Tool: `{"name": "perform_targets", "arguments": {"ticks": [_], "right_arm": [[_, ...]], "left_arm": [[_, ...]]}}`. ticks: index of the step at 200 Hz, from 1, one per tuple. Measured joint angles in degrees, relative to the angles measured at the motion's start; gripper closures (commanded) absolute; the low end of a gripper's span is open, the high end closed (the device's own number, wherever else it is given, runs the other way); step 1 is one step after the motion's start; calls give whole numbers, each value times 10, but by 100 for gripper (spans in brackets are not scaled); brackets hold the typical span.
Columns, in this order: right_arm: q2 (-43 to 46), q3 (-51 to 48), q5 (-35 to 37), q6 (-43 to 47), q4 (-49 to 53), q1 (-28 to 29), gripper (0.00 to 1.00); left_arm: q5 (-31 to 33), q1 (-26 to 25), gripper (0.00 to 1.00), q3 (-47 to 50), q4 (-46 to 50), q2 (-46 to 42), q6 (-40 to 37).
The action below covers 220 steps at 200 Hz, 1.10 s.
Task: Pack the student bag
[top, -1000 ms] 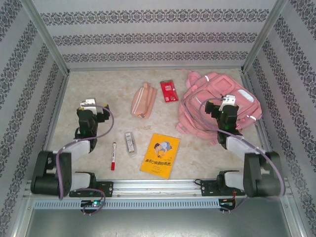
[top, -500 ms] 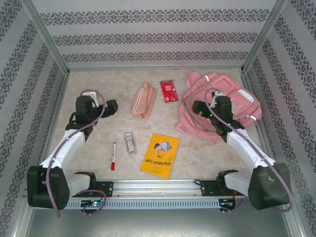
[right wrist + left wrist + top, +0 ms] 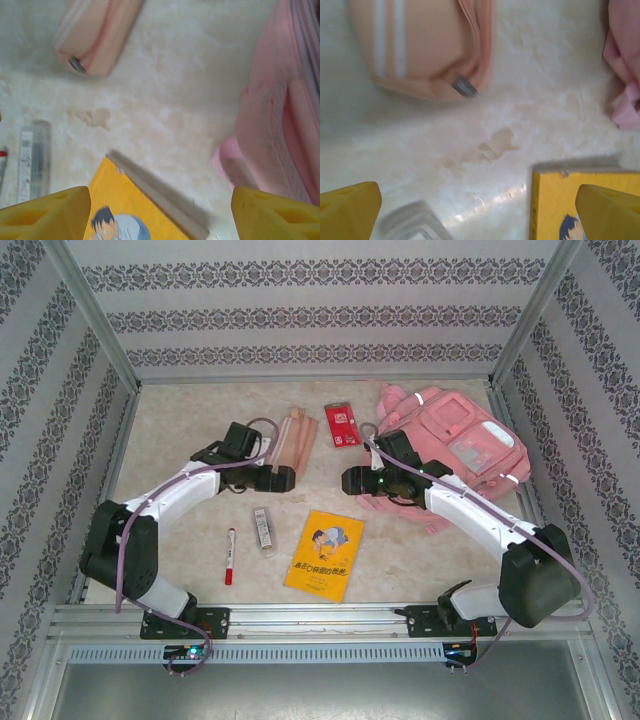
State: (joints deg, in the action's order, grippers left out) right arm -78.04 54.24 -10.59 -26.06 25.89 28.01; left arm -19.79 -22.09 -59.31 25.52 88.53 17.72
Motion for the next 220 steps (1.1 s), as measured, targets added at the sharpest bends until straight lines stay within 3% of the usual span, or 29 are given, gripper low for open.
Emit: {"name": "perform_targets", "arguments": {"ticks": [20,36,57,81,116,152,170,190,220], "right_arm": [[14,0,9,-2,58,-18,29],[13,5,0,15,87,-65,42],[-23,40,-13,32,105,-138,47],[-71,91,-15,51,103,-150,56],[-102,115,-43,65,92,-123,57],[-101,114,-87,67,102,-51,57],[-101,111,-104,72,115,-24,52],[-101,107,-96,79,127,-19,45],[-116,124,-33,87,137,-52,45]], "left_arm": [[-9,-33,0,-8,28,8,-4],[-17,-54,0,-14,37,11,-4],[-25,-68,0,-21,38,21,0],[-26,-71,0,-31,38,40,10],[-22,-76,0,-55,69,61,14],[-10,-76,0,-68,113,64,34],[-2,-76,1,-64,143,57,43],[11,-76,1,-52,175,24,56],[16,-76,0,-50,187,-5,71]]}}
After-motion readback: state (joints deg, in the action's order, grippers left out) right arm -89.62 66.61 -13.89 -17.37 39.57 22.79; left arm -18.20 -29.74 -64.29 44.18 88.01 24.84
